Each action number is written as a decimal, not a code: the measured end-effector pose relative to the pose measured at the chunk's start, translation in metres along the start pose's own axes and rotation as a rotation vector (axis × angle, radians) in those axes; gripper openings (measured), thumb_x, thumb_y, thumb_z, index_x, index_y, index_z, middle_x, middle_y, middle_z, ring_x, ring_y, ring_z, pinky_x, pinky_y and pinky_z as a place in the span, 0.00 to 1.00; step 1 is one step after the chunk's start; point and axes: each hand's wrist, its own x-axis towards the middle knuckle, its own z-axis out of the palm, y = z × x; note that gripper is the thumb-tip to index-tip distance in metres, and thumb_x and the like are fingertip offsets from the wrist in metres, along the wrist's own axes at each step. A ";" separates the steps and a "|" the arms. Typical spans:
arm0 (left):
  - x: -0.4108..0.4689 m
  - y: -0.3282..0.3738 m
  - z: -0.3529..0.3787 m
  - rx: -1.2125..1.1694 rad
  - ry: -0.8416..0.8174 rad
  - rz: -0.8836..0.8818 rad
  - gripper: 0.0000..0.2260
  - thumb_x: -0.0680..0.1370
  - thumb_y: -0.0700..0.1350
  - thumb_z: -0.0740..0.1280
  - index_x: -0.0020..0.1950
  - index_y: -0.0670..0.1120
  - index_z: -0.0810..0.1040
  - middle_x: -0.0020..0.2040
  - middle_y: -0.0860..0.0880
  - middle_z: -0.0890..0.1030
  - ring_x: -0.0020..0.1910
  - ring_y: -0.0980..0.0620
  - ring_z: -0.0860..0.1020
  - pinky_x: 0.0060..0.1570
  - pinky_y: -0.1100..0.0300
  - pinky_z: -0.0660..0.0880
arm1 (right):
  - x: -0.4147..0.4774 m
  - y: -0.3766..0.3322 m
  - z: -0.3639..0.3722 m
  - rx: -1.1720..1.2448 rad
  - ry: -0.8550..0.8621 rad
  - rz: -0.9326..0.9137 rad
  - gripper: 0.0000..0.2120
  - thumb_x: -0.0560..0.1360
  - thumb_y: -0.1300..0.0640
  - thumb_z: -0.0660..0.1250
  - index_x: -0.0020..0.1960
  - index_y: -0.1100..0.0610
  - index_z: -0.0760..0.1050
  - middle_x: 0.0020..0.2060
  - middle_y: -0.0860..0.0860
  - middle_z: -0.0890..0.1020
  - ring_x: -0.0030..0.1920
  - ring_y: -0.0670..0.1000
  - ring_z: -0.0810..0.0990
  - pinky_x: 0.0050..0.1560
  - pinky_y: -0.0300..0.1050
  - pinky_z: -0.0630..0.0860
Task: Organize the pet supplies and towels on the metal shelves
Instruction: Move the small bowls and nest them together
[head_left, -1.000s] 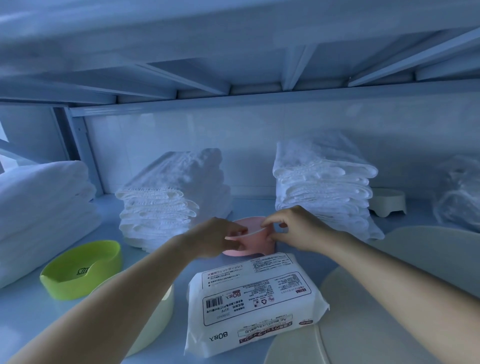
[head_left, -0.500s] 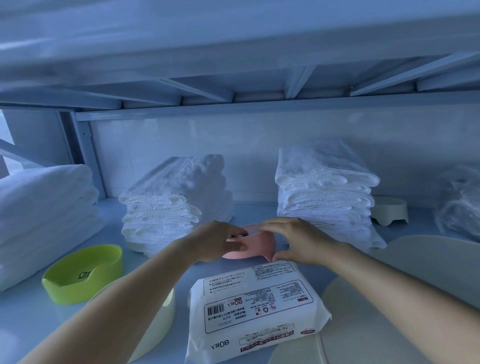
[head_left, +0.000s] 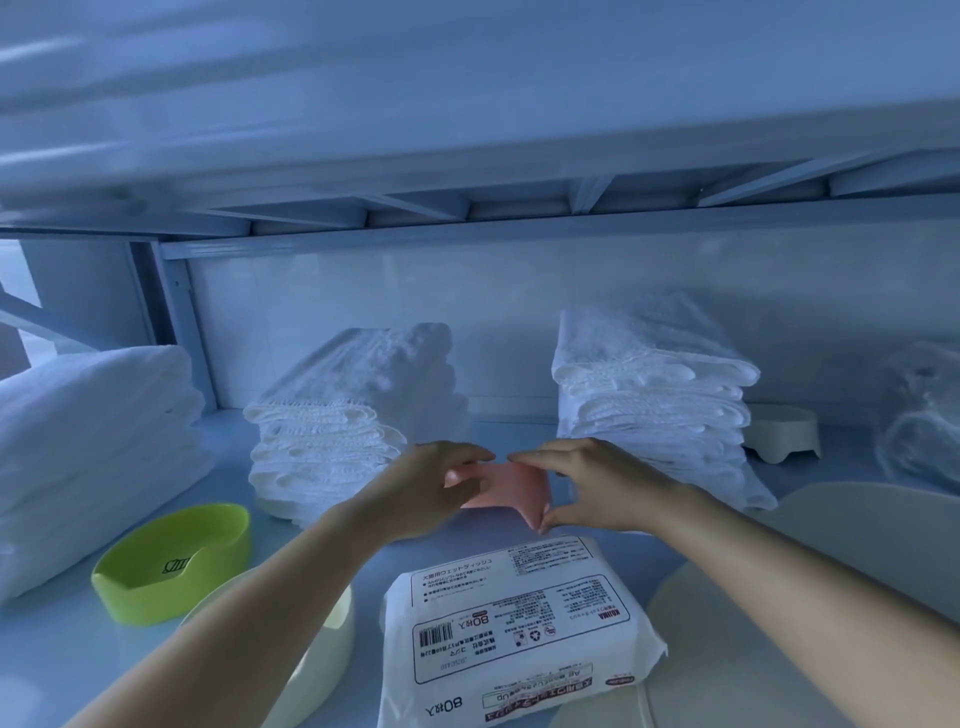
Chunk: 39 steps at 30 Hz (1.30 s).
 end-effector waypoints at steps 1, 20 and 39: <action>-0.001 0.001 -0.002 -0.005 0.021 0.015 0.17 0.76 0.50 0.66 0.65 0.55 0.73 0.59 0.56 0.77 0.53 0.58 0.74 0.47 0.68 0.66 | 0.002 -0.002 -0.001 0.016 0.006 -0.002 0.37 0.65 0.44 0.75 0.70 0.44 0.66 0.58 0.44 0.77 0.55 0.46 0.74 0.56 0.41 0.71; 0.009 0.015 -0.009 -0.004 0.283 0.105 0.13 0.75 0.38 0.66 0.56 0.50 0.81 0.55 0.52 0.82 0.54 0.53 0.78 0.53 0.64 0.72 | -0.001 -0.023 -0.016 0.221 0.102 0.090 0.30 0.66 0.48 0.76 0.65 0.40 0.71 0.44 0.40 0.79 0.43 0.38 0.78 0.44 0.27 0.70; -0.015 0.028 0.002 -0.609 0.020 -0.299 0.06 0.73 0.37 0.70 0.43 0.48 0.79 0.41 0.45 0.82 0.43 0.47 0.81 0.48 0.54 0.79 | -0.009 -0.038 -0.012 0.079 0.127 0.124 0.32 0.69 0.44 0.72 0.70 0.45 0.67 0.45 0.43 0.78 0.41 0.41 0.73 0.43 0.31 0.66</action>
